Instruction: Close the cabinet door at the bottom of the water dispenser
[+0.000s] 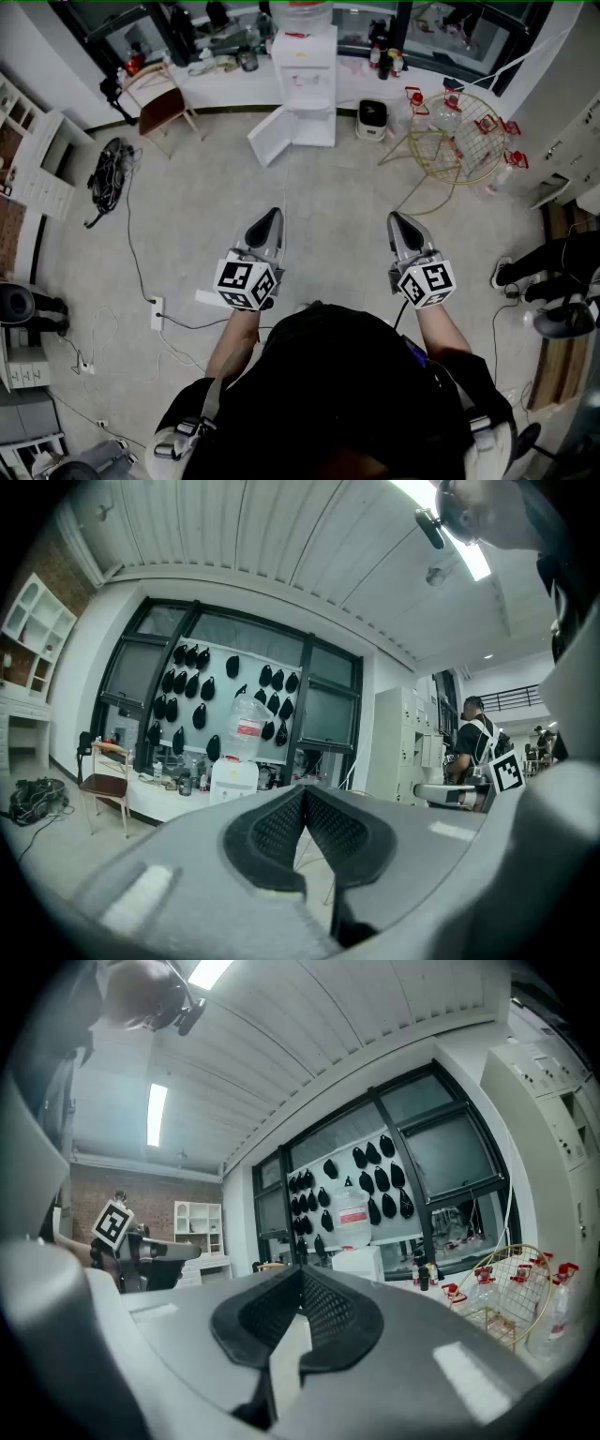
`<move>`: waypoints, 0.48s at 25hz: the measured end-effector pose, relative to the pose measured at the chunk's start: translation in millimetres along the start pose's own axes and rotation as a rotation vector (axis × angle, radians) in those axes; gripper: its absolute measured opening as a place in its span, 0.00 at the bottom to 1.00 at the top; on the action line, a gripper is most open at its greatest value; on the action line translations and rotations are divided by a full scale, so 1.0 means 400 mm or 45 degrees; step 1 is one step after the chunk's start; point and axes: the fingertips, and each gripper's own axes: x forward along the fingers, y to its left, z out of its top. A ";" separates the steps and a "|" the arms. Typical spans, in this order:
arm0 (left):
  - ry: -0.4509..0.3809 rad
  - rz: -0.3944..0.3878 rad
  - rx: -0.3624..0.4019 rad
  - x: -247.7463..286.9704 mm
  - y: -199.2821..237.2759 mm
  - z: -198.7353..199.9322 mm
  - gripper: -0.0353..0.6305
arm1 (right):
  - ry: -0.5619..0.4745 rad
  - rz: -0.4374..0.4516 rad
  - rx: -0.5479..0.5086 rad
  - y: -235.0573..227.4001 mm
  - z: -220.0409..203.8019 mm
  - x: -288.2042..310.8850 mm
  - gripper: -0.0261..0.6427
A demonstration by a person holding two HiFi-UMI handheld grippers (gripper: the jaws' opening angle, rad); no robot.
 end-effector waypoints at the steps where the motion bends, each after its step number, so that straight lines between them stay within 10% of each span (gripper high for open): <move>1: -0.002 0.000 0.003 0.006 0.001 0.001 0.06 | -0.002 0.004 -0.001 -0.003 0.003 0.007 0.05; 12: -0.016 0.012 0.007 0.040 -0.007 0.007 0.06 | -0.016 0.045 -0.012 -0.021 0.019 0.036 0.05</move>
